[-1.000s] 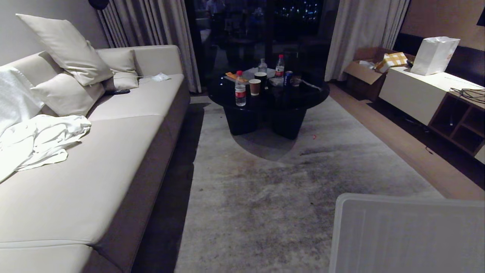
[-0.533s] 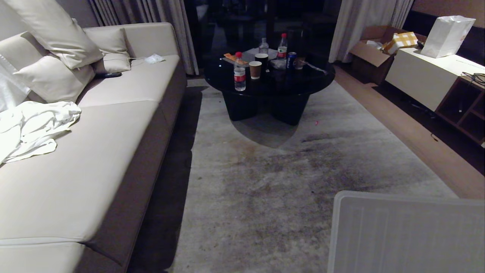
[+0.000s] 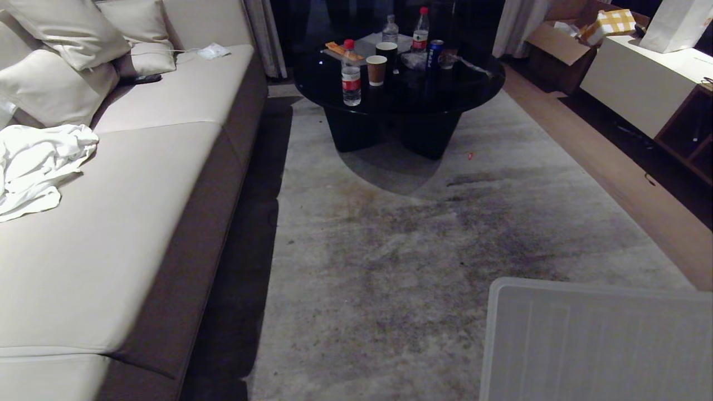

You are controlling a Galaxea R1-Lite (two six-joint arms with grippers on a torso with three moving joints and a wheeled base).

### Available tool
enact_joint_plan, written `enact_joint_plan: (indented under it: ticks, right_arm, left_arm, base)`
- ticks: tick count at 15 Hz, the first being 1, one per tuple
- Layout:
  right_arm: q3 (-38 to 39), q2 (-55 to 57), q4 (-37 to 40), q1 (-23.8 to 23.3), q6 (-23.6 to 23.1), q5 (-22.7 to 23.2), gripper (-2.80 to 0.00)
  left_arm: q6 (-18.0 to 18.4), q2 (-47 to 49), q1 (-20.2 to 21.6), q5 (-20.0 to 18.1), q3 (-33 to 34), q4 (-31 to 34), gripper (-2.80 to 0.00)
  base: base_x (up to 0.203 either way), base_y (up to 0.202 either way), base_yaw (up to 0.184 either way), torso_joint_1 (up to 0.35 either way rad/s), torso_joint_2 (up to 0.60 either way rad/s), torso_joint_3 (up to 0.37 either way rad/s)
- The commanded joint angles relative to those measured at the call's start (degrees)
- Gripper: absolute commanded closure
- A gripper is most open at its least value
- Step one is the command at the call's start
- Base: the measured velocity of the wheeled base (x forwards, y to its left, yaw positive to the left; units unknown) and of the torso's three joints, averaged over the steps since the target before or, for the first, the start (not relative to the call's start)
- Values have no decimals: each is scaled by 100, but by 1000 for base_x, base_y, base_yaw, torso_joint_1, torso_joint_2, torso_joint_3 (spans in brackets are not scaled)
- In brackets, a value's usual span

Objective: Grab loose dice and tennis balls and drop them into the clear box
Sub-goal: Close the lid

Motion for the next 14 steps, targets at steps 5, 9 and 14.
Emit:
enact_joint_plan:
  ticks: [5,9,14]
  right_arm:
    - [44,7,-2,2,2,0,0]
    - [44,7,-2,7,9,0,0]
    - [44,7,-2,2,2,0,0]
  left_arm:
    - [110,9,0,-5,9,0,0]
    - [154,9,0,-13,9,0,0]
    - [127,9,0,-13,9,0,0]
  base:
    - [0,0,0,6,2,-199]
    - [0,0,0,1,1,-198]
    - [0,0,0,3,2,-197]
